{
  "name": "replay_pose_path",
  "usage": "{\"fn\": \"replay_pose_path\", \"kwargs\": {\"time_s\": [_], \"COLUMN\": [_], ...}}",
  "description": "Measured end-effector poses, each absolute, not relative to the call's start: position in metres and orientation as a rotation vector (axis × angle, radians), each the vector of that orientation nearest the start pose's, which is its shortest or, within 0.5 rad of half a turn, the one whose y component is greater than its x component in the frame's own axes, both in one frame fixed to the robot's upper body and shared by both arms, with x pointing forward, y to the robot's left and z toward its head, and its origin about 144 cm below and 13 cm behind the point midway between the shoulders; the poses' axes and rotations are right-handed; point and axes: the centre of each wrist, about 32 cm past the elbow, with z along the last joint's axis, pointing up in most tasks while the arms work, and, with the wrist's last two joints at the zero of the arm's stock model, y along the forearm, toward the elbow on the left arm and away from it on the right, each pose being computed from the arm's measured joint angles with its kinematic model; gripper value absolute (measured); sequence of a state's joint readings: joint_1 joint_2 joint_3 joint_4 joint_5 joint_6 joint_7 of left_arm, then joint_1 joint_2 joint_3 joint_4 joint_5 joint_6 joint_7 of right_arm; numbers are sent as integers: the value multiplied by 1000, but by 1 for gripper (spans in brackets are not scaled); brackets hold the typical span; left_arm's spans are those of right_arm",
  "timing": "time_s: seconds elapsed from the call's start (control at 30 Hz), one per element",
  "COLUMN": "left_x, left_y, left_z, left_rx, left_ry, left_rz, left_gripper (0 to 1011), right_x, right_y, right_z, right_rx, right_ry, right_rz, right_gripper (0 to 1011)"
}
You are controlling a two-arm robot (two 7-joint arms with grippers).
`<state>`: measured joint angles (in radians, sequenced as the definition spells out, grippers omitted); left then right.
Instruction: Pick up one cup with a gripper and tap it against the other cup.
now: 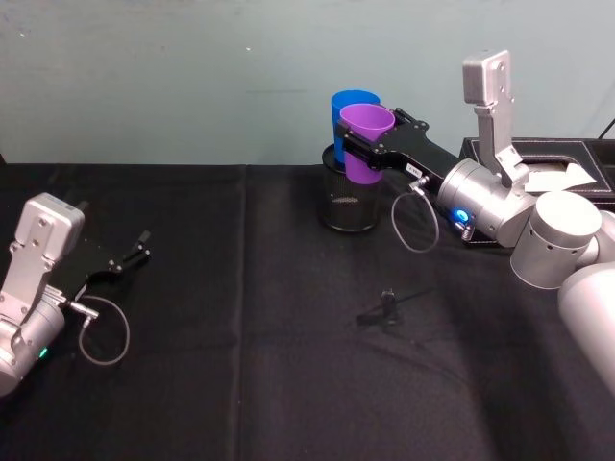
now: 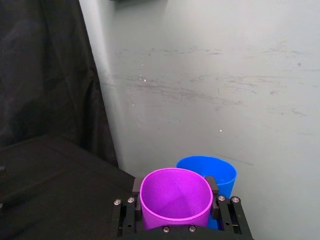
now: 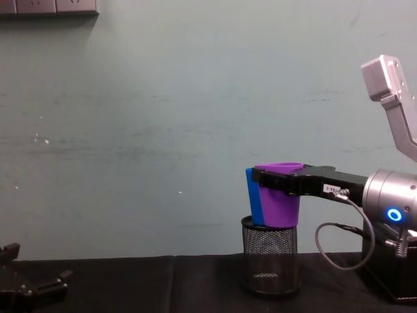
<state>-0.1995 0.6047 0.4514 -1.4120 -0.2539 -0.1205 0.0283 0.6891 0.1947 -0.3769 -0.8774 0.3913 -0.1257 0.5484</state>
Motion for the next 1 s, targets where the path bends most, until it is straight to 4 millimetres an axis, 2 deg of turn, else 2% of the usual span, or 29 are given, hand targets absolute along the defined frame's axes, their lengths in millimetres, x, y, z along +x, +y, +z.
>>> {"fn": "replay_pose_path", "kwargs": {"time_s": [1.0], "left_x": [489], "left_y": [310], "left_z": [1140], "left_rx": [304], "left_ry": [-285], "left_rz": [1248], "left_gripper": [1000], "right_x": [633], "right_y": [-234], "right_z": [1197], "right_rx": [38], "right_ry": [-42], "right_rz": [-868], "right_gripper": [737]}}
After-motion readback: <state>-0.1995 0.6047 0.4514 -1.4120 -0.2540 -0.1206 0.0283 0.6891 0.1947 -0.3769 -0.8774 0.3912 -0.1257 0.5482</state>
